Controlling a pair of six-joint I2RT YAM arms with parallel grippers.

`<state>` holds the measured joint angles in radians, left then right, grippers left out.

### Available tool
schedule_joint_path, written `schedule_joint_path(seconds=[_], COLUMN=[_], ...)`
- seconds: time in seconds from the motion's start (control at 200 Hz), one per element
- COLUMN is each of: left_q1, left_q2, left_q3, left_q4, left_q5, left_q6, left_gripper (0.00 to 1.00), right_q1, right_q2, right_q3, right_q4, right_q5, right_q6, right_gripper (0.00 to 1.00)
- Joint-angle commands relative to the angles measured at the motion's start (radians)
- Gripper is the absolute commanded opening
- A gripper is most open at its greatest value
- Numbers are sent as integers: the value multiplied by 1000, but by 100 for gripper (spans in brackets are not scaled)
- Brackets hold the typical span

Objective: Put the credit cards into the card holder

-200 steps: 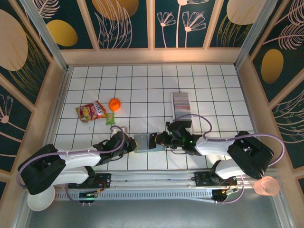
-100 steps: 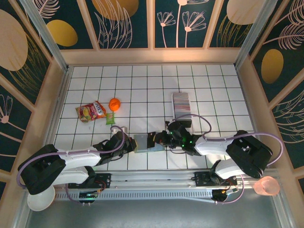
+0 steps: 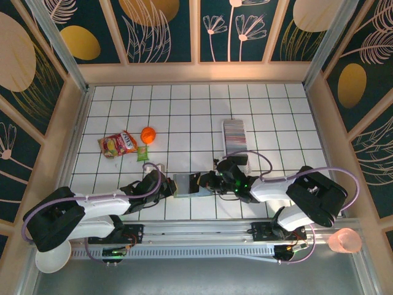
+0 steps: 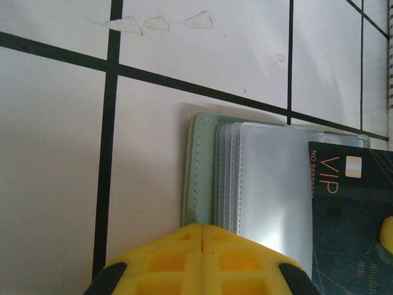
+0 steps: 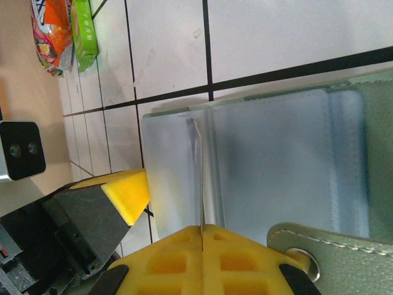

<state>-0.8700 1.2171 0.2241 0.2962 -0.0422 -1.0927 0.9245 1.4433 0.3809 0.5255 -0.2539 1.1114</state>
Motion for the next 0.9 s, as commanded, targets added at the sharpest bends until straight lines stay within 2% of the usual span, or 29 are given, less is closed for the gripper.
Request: schedule_joint_path(seconds=[0.0,0.355,0.661,0.896], left_q1=[-3,-3,-3,-2], left_q2=[-4,-7,-10,-18], left_q3=[-22,-23,-31,-38], left_q4=[-7,-8,-8,-1], left_q5=[-27,-22,-21,-17], left_q6=[13,7,4,-2], left_gripper=[0,0,0,0], right_q1=[17,57,57,60], right_q2=[19,13,57,96], right_q3=[-3,19,1,18], right_q4=[33,33,113,148], right_q5=[-32,12,75,63], right_q6=[13,20,78,77], right_gripper=[0,0,0,0])
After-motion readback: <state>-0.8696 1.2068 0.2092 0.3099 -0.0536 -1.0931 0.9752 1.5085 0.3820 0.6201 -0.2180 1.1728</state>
